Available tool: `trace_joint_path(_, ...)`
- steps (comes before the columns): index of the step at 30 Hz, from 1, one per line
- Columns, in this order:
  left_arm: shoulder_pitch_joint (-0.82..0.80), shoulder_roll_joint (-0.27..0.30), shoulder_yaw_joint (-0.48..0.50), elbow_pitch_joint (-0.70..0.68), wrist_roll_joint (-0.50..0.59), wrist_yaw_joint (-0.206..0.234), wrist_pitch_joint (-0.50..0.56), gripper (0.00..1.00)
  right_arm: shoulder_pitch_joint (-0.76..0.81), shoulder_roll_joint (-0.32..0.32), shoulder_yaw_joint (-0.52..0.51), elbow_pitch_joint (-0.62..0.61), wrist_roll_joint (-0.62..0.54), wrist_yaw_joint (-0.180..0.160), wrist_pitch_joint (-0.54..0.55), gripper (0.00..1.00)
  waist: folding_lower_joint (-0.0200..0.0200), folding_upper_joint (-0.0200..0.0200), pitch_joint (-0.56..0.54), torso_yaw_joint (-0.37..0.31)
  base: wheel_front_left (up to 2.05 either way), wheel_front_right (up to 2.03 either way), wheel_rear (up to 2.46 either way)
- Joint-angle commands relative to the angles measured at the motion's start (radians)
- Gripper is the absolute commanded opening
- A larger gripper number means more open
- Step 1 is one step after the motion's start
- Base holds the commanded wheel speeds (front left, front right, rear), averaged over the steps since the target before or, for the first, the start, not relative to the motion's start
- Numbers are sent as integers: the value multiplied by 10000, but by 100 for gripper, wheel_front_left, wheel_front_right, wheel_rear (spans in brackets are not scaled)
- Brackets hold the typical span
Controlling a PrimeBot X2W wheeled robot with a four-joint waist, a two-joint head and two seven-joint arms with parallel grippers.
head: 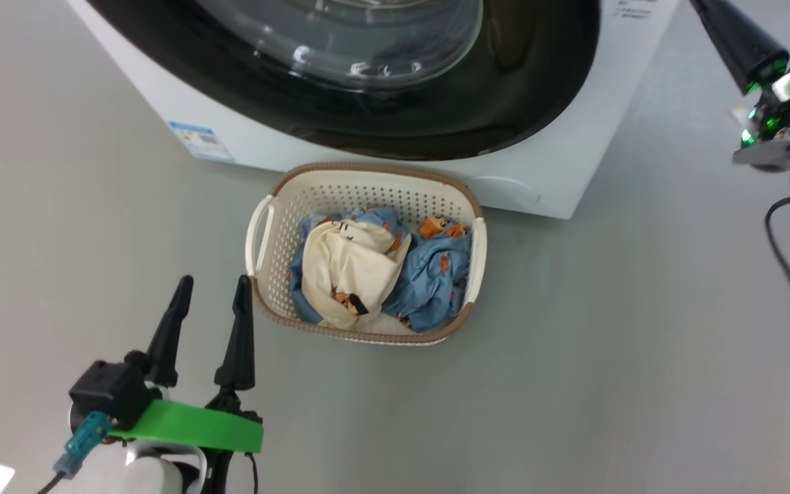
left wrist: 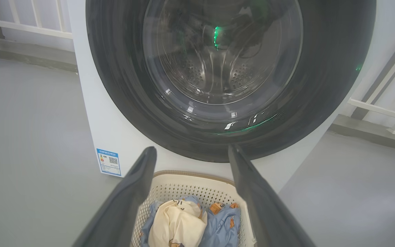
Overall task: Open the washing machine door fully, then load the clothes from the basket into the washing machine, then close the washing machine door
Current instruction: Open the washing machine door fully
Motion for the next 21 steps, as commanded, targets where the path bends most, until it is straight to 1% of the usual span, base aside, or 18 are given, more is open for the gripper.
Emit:
trace_joint_path(1,-300,133,261,-148,-72,4,-65,100,-248,-126,108,-199,178,75,174,0,-1,-1,352,340,0,0,0)
trace_joint_path(4,-458,94,193,-149,-162,4,-65,100,-628,-300,38,-96,273,75,648,0,-2,-1,584,519,0,0,0)
trace_joint_path(12,-766,10,37,-143,-321,4,-65,100,-1518,-421,-24,357,504,75,1810,0,-2,-1,1167,829,0,0,0)
trace_joint_path(21,-1156,-81,-182,-177,-452,4,-65,100,-2392,-383,93,814,241,75,2295,0,-2,-1,1711,1104,0,0,0)
